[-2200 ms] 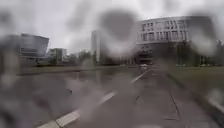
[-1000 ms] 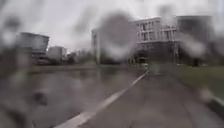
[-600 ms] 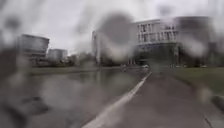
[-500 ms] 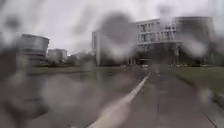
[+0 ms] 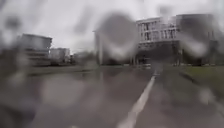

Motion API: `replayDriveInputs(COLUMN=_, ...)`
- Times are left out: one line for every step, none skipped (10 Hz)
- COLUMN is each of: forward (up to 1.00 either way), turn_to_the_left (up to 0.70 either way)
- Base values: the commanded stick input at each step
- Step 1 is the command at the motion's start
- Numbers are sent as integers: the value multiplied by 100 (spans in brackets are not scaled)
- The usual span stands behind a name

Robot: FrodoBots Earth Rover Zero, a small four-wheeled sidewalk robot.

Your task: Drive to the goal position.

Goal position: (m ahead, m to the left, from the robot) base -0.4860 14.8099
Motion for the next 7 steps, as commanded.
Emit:
replayDriveInputs(forward=100, turn_to_the_left=40)
replayDriveInputs(forward=100, turn_to_the_left=40)
replayDriveInputs(forward=100, turn_to_the_left=40)
replayDriveInputs(forward=100, turn_to_the_left=40)
replayDriveInputs(forward=100, turn_to_the_left=40)
replayDriveInputs(forward=100, turn_to_the_left=40)
replayDriveInputs(forward=100, turn_to_the_left=40)
